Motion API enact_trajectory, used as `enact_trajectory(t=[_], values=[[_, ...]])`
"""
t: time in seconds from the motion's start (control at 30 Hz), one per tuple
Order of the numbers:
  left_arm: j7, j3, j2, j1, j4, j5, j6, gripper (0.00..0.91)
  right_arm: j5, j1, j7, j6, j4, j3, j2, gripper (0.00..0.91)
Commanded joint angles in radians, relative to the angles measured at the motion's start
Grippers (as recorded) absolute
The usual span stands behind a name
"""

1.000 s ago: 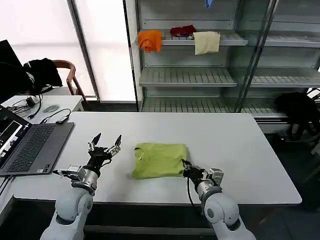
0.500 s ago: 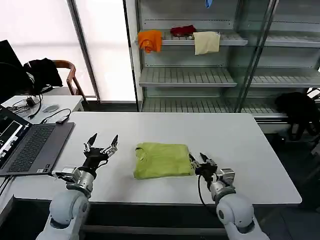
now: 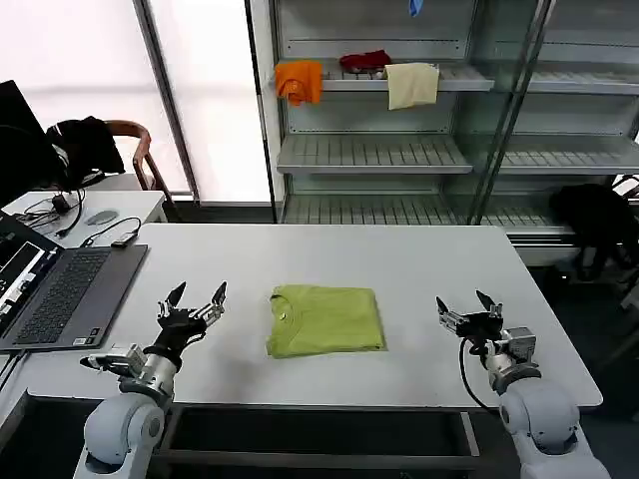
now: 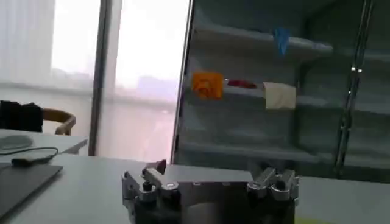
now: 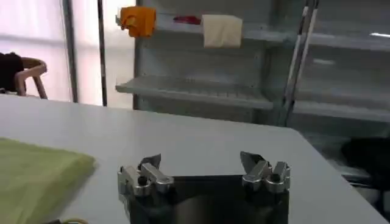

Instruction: Fold and organize the clothes.

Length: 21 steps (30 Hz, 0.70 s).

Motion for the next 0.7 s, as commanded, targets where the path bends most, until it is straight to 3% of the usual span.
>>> enact_trajectory(t=[0.03,0.47,0.7], values=[[0.074,-0.035,-0.012,0.038,-0.006,-0.109,0.015,0.907,-0.023,0.003,-0.025,-0.025,0.035,0.062,-0.031,0.907],[0.072,-0.014,-0.013,0.03,-0.067,-0.093,0.079,0.907,-0.048,0.025,-0.01,-0.085,0.044,0.003,0.005,0.907],[0.035,0.006,-0.011,0.056,-0.076,0.001,0.061,0.907,-0.061,0.024,-0.025,-0.072,0.023,0.013,0.013,0.907]])
